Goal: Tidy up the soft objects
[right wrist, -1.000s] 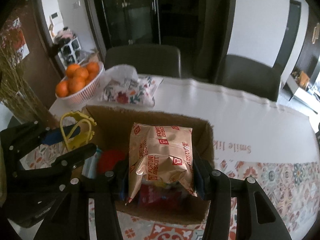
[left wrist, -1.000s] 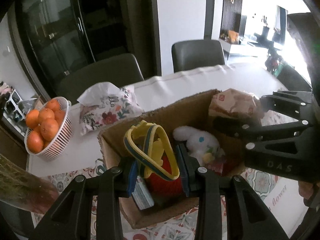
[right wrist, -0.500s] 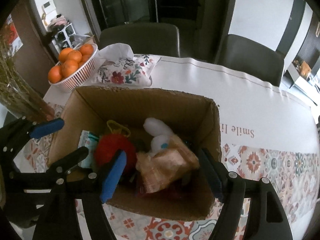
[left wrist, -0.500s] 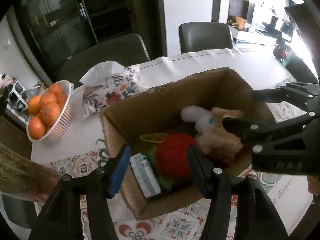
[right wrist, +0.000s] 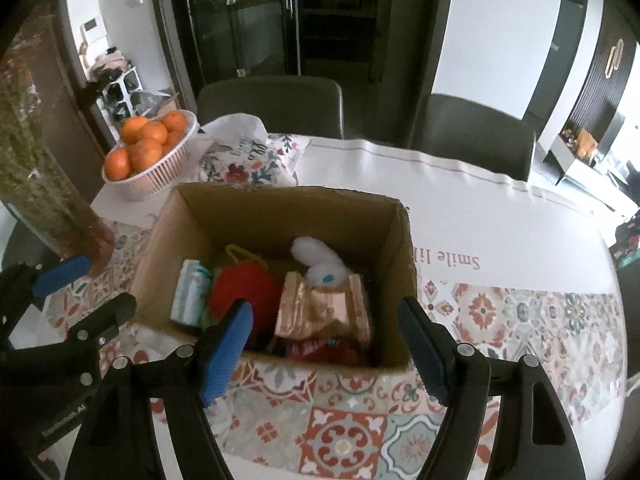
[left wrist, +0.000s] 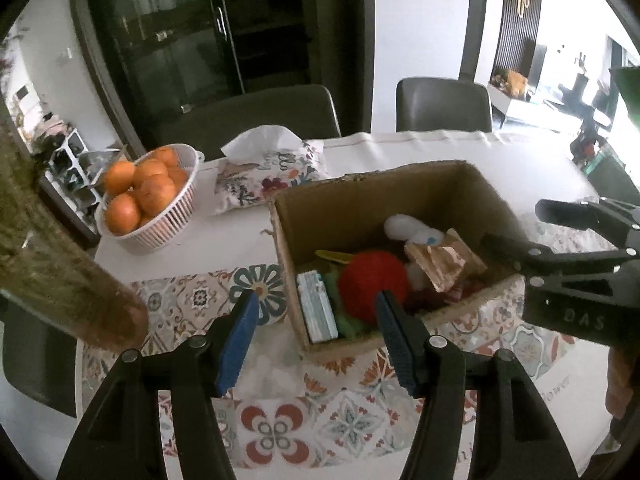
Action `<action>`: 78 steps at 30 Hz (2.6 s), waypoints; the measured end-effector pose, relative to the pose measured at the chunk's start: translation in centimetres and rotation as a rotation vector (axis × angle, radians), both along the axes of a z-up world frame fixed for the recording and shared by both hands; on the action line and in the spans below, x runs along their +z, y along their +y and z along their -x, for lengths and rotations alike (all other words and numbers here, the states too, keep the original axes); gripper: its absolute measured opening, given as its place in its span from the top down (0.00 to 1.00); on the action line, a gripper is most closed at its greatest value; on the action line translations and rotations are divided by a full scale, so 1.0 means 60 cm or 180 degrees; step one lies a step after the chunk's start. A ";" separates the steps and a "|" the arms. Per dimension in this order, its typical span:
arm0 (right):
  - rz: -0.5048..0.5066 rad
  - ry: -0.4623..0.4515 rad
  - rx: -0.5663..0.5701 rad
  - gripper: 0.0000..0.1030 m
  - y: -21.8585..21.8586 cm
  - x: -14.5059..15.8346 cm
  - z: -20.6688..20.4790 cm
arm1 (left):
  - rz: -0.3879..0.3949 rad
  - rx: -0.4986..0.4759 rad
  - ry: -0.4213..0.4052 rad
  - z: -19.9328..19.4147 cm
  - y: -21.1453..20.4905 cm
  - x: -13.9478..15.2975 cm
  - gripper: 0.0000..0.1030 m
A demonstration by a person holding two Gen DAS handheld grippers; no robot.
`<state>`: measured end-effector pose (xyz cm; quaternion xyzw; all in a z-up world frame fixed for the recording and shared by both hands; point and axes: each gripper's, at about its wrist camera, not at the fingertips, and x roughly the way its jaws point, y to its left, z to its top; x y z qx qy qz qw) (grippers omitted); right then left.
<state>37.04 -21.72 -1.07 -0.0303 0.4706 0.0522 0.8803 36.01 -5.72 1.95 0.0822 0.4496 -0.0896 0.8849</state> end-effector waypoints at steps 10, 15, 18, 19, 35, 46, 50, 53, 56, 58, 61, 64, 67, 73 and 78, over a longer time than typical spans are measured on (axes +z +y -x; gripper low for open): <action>0.0140 -0.0358 -0.0106 0.26 0.000 0.053 0.129 | -0.0038 0.0163 -0.0426 0.117 0.013 0.056 0.35; 0.0114 -0.0496 -0.0185 0.26 -0.001 0.070 0.199 | 0.0106 0.0177 -0.0509 0.173 0.024 0.072 0.34; 0.0134 -0.0617 -0.0212 0.23 0.005 0.078 0.238 | 0.0117 0.0182 -0.0568 0.209 0.028 0.077 0.30; 0.0141 -0.0661 -0.0228 0.20 0.007 0.080 0.251 | 0.0120 0.0195 -0.0598 0.223 0.030 0.078 0.30; 0.0151 -0.1207 -0.0286 0.13 0.033 0.108 0.452 | 0.0049 0.0240 -0.1138 0.416 0.057 0.104 0.20; 0.0161 -0.1437 -0.0378 0.11 0.033 0.097 0.569 | 0.0063 0.0195 -0.1335 0.512 0.061 0.101 0.15; 0.0189 -0.1497 -0.0383 0.11 0.033 0.092 0.601 | 0.0096 0.0207 -0.1317 0.535 0.063 0.096 0.12; 0.0135 -0.1561 -0.0419 0.11 0.030 0.094 0.623 | 0.0096 0.0240 -0.1328 0.552 0.065 0.091 0.11; 0.0057 -0.1626 -0.0422 0.11 0.031 0.090 0.645 | 0.0166 0.0226 -0.1320 0.570 0.069 0.089 0.11; 0.0008 -0.1639 -0.0408 0.10 0.032 0.086 0.654 | 0.0186 0.0212 -0.1321 0.580 0.071 0.088 0.11; -0.0035 -0.1657 -0.0415 0.10 0.032 0.081 0.664 | 0.0196 0.0195 -0.1325 0.593 0.073 0.085 0.11; -0.0076 -0.1656 -0.0441 0.10 0.030 0.074 0.671 | 0.0197 0.0210 -0.1335 0.603 0.076 0.081 0.10; -0.0062 -0.1624 -0.0431 0.10 0.031 0.067 0.673 | 0.0196 0.0227 -0.1340 0.609 0.077 0.077 0.10; -0.0029 -0.1596 -0.0441 0.10 0.033 0.060 0.677 | 0.0182 0.0262 -0.1304 0.615 0.081 0.064 0.10; -0.0004 -0.1575 -0.0432 0.10 0.034 0.059 0.677 | 0.0166 0.0278 -0.1299 0.616 0.081 0.062 0.10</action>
